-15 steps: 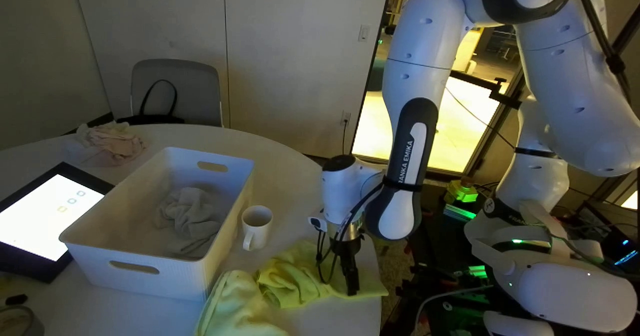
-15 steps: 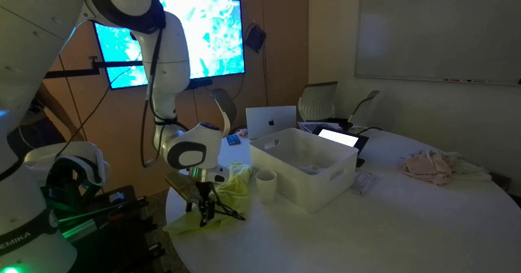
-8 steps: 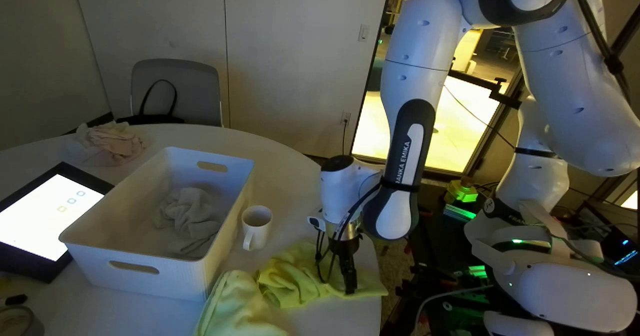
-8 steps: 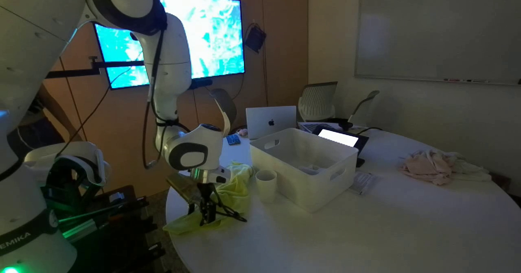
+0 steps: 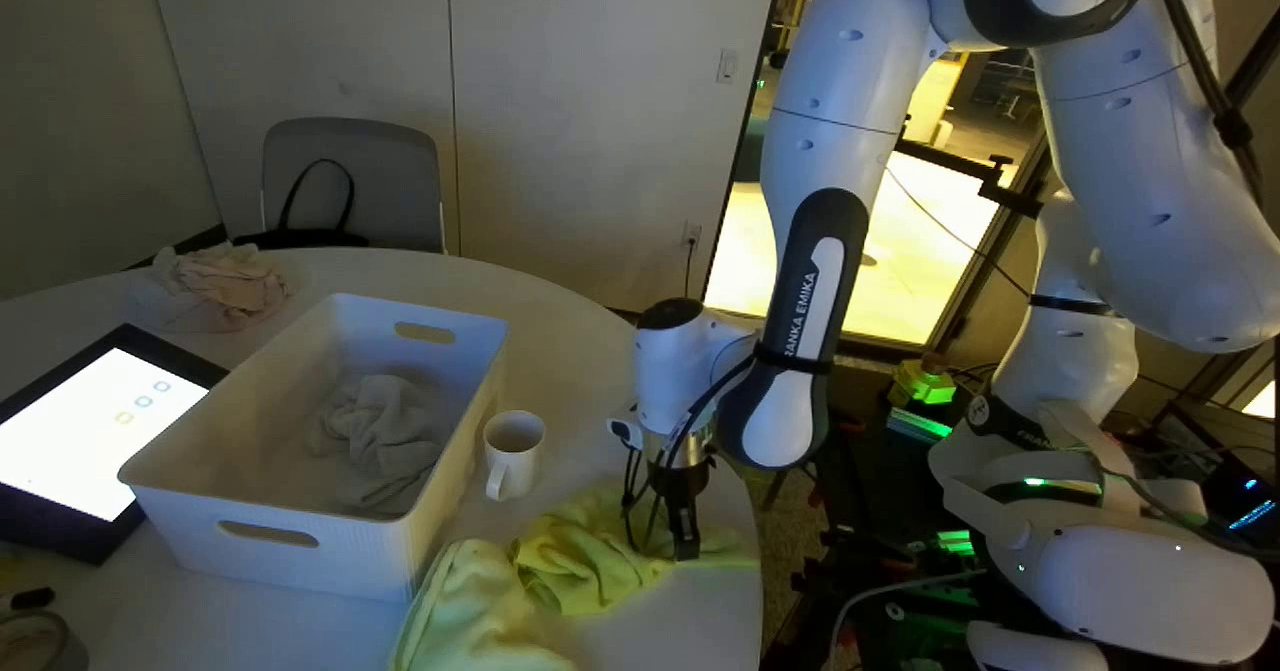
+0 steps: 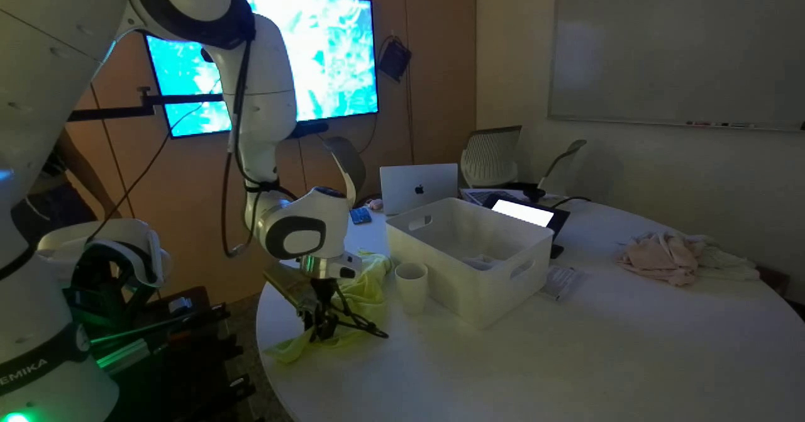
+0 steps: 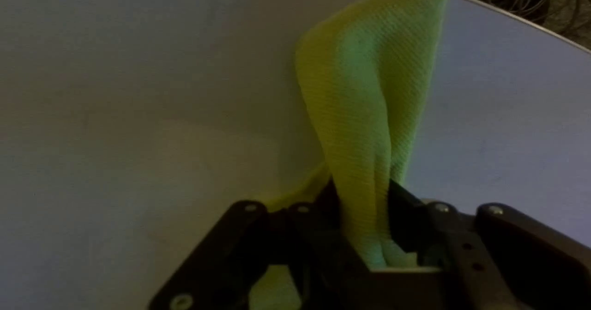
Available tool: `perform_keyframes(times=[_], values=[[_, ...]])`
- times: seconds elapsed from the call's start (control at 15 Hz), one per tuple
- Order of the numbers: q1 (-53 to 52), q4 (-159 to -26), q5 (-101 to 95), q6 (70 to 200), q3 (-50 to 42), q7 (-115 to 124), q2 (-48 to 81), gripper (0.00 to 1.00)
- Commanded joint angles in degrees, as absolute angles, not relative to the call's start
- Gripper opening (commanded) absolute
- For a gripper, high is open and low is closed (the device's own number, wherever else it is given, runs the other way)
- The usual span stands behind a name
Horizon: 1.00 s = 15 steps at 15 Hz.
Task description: Put the towels in the basket and the smaller objects into the white mug
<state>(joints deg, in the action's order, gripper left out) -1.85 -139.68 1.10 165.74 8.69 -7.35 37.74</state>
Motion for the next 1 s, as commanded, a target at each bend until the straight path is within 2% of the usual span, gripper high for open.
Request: perform_keyframes(times=[0.0, 0.13, 0.93], values=[[-3.4, -140.7, -0.5, 164.1, 6.1, -5.5, 33.3, 0.00], [-3.9, -141.6, -1.0, 163.4, 4.8, -5.1, 30.3, 0.03], [-9.9, -147.5, -13.6, 161.7, -4.2, 8.4, 3.9, 0.03]])
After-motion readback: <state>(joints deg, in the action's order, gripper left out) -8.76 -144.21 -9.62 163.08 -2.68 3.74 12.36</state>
